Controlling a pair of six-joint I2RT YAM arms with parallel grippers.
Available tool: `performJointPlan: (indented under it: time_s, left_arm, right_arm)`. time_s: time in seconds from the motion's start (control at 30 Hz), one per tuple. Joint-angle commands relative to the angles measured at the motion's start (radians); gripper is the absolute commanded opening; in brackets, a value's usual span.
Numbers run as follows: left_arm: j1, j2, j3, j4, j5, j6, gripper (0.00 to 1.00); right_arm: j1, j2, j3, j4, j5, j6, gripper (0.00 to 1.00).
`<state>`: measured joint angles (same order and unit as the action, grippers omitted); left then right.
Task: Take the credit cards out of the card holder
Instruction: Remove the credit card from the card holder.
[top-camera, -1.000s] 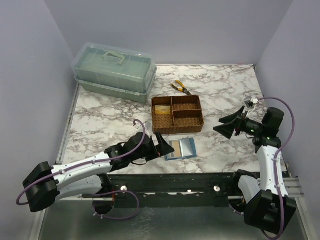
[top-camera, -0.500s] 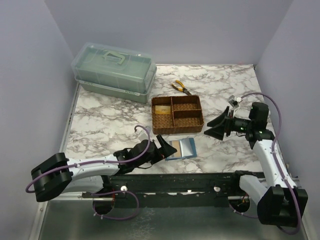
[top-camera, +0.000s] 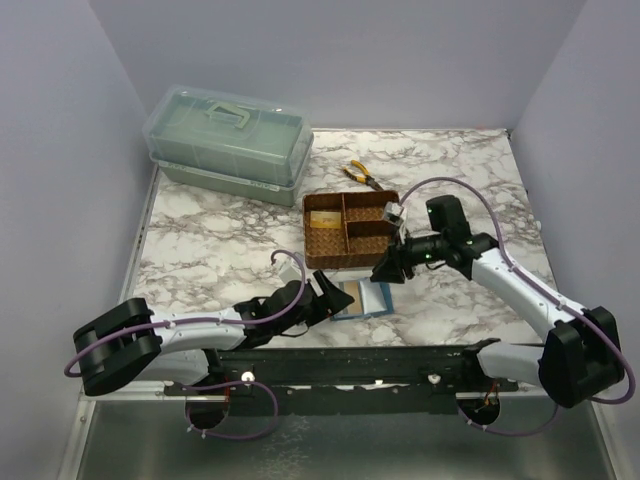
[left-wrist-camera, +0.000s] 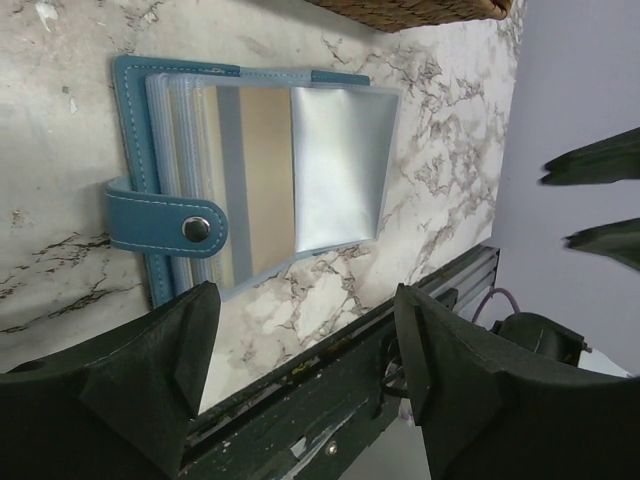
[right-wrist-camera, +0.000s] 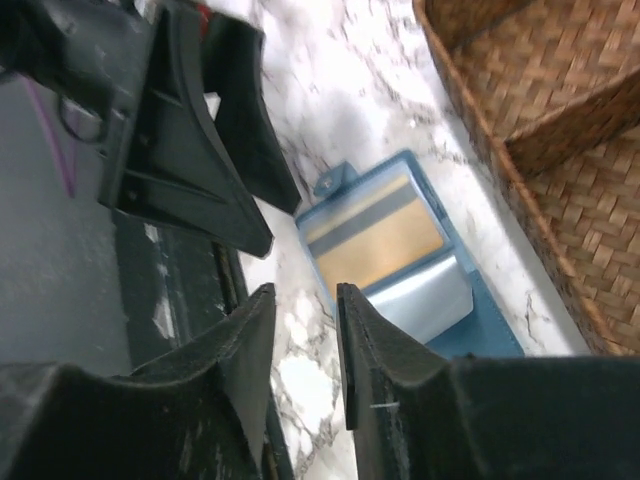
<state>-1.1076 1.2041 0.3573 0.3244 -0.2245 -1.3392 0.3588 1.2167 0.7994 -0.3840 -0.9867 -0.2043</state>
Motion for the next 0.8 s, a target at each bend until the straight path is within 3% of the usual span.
performJointPlan:
  time_s: [0.0, 0.13, 0.27, 0.4, 0.63, 0.77]
  left_arm:
    - [-0.005, -0.011, -0.040, 0.045, -0.053, -0.014, 0.76]
    - [-0.004, -0.030, -0.052, 0.055, -0.077, -0.005, 0.75]
    - [-0.003, -0.023, -0.051, 0.095, -0.081, 0.011, 0.74]
    - [-0.005, -0.009, -0.059, 0.139, -0.075, 0.009, 0.72]
    - [-0.005, 0.018, -0.085, 0.210, -0.081, 0.004, 0.71]
    - [-0.005, 0.015, -0.112, 0.230, -0.084, 0.000, 0.71]
  right_arm:
    - [0.119, 0.009, -0.063, -0.022, 0.278, -0.145, 0.33]
    - [0.197, 0.000, -0.127, 0.030, 0.373, -0.184, 0.24]
    - [0.218, 0.098, -0.134, 0.063, 0.405, -0.196, 0.13]
    - [0.227, 0.167, -0.110, 0.072, 0.446, -0.178, 0.11]
    - [0.227, 0.193, -0.110, 0.078, 0.463, -0.185, 0.18]
    - [0.227, 0.168, -0.112, 0.070, 0.414, -0.204, 0.35]
